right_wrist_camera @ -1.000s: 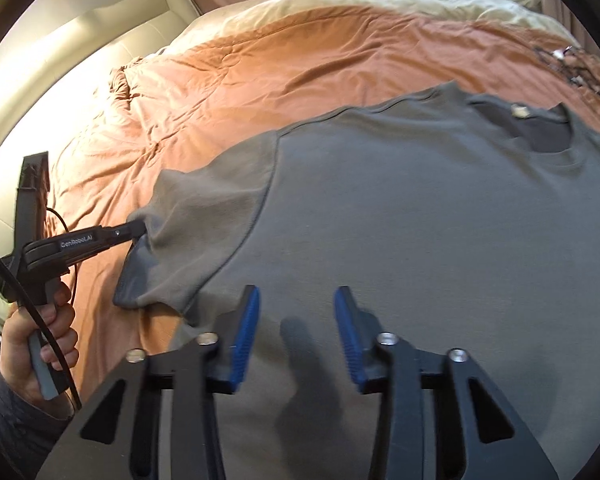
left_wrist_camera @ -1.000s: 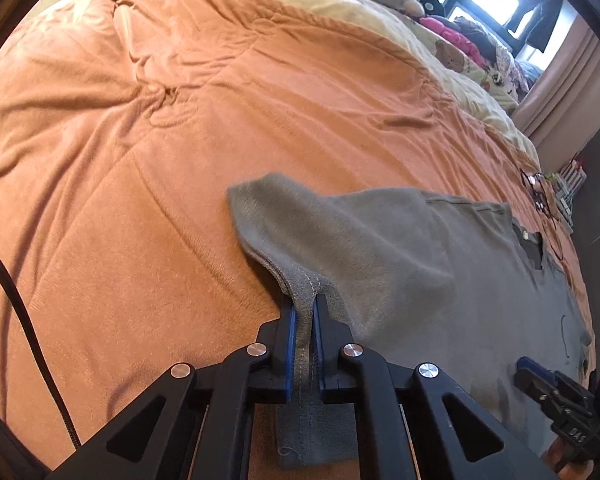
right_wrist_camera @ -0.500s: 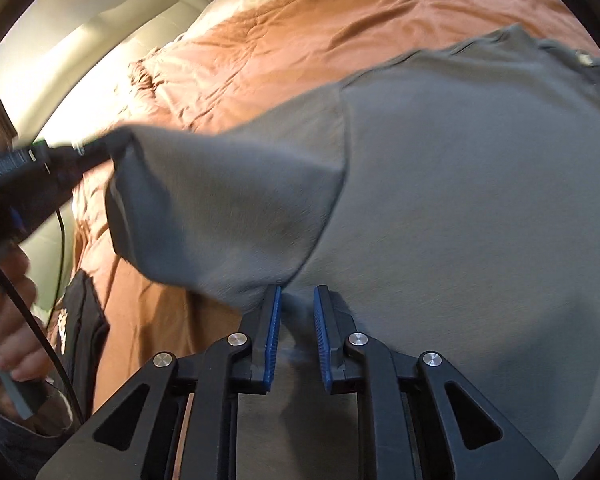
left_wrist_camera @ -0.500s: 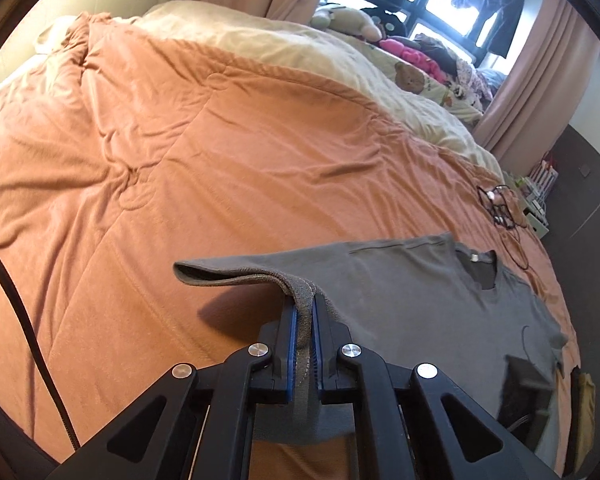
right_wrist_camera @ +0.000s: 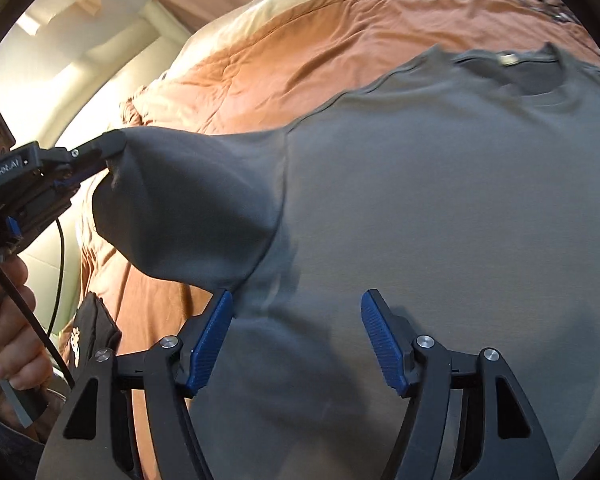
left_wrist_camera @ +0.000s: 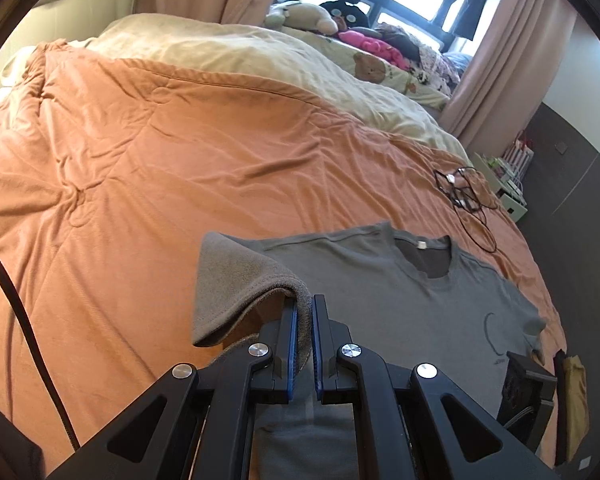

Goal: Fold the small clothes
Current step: 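Grasp the T-shirt side edge with the left tool and lift it, then fold the held side and sleeve inward over the shirt body, open left tool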

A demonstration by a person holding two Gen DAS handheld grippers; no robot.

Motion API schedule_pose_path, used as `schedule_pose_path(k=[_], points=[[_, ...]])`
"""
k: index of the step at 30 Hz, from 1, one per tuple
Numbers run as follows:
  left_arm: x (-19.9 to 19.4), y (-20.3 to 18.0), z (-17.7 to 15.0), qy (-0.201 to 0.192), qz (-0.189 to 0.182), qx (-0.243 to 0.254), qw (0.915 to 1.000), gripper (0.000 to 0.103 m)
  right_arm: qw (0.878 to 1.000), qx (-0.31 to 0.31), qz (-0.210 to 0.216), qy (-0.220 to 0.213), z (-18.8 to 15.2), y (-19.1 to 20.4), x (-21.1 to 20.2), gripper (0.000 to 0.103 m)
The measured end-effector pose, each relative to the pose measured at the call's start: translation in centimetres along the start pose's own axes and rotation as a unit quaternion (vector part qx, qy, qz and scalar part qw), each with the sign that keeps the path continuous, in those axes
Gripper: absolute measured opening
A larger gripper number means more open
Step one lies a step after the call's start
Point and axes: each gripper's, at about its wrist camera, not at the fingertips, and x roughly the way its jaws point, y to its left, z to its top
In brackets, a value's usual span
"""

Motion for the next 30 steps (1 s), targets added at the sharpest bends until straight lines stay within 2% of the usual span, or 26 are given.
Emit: schedule_pose_path(k=[6, 9, 17, 18, 19, 21, 22, 25, 30], points=[[1.7, -4.1, -0.8, 0.014, -0.025, 0.018, 0.9994, 0.007, 0.999, 0.016, -0.035, -0.021, 0.1, -3.2, -3.8, 0.065], [3.0, -6.0, -1.5, 0.027, -0.031, 0.030, 0.9987, 0.007, 0.999, 0.024, -0.039, -0.027, 0.0, -4.6, -6.0, 0.065], [5.7, -8.0, -3.3, 0.074, -0.065, 0.020, 0.9949, 0.010, 0.996, 0.021, -0.080, -0.031, -1.8, -4.7, -9.5, 0.065], [5.5, -8.1, -3.5, 0.077, -0.071, 0.020, 0.9943, 0.017, 0.996, 0.014, -0.084, -0.032, -2.1, -4.5, -10.1, 0.065], [5.2, -8.1, -3.6, 0.077, -0.072, 0.023, 0.9942, 0.029, 0.996, 0.008, -0.086, -0.033, -2.4, -4.2, -10.7, 0.067], [4.0, -7.8, -3.7, 0.068, -0.061, 0.028, 0.9954, 0.046, 0.995, -0.006, -0.088, -0.037, -2.6, -3.1, -10.9, 0.072], [3.2, -7.4, -3.8, 0.059, -0.056, 0.029, 0.9962, 0.051, 0.995, -0.010, -0.089, -0.039, -2.7, -2.8, -10.9, 0.074], [1.4, -6.1, -4.0, 0.051, -0.051, 0.025, 0.9971, 0.052, 0.995, -0.019, -0.087, -0.038, -3.0, -1.8, -10.9, 0.075], [-0.4, -3.1, -4.6, 0.042, -0.017, 0.015, 0.9989, 0.052, 0.994, -0.045, -0.092, -0.029, -2.8, 0.1, -10.1, 0.075]])
